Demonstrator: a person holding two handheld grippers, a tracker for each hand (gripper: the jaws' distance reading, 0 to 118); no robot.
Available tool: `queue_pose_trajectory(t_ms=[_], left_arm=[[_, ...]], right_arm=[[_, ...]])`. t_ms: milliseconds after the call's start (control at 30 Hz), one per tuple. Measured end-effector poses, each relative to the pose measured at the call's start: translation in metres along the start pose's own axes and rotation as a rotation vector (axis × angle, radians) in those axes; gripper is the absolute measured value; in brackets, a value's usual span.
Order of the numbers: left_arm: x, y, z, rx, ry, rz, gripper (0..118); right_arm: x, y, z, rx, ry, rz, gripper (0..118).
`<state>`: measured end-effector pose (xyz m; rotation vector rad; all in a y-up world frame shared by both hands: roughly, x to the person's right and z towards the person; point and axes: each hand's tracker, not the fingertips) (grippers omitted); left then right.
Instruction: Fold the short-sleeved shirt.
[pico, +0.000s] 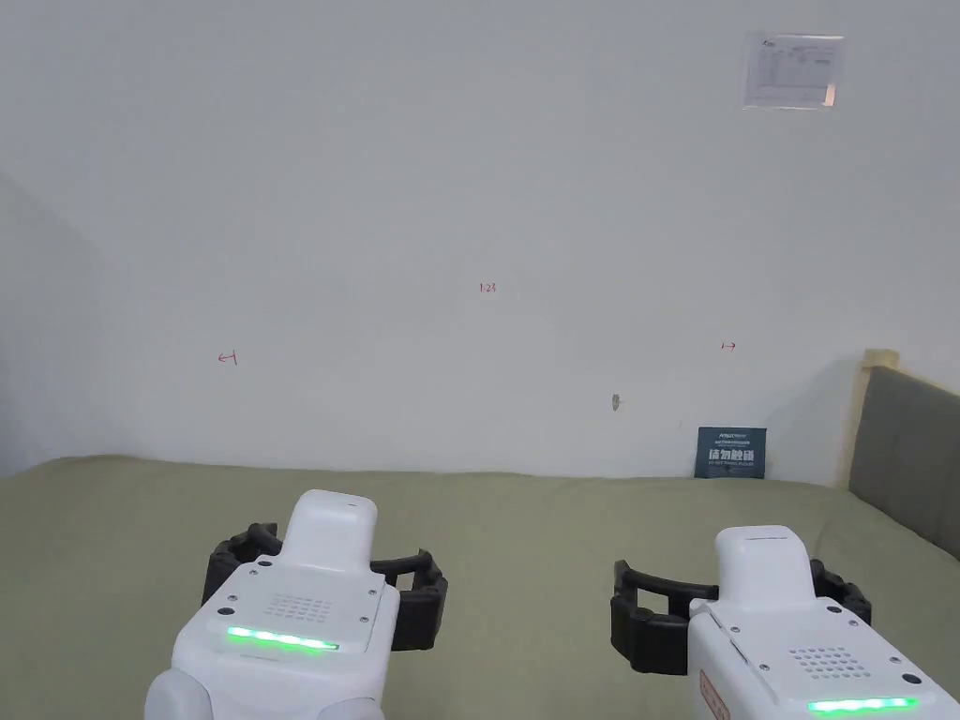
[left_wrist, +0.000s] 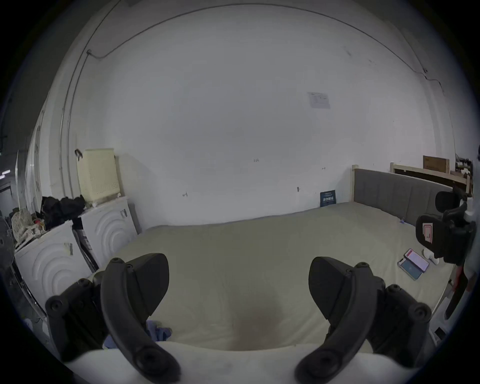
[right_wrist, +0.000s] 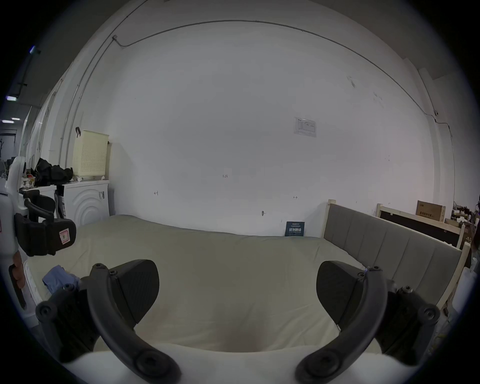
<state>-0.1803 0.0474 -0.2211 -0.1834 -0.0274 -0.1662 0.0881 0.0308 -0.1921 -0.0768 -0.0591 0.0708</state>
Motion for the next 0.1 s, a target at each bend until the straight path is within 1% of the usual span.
queue_pose_trajectory(t_ms=[33, 67, 100], left_arm=[[-0.0010, 0.0028, -0.0018, -0.016, 0.006, 0.014, 112], [-0.0037, 0.0051, -0.0032, -0.032, -0.039, 0.054, 113], [-0.0052, 0.0062, -0.0034, -0.033, -0.038, 0.083, 113]], right_arm=[[0.0001, 0.0002, 0.0003, 0.002, 0.001, -0.003, 118], [0.0001, 0.0006, 0.0005, 0.002, 0.002, -0.003, 118], [0.0001, 0.0011, 0.0005, 0.002, 0.003, -0.003, 118]])
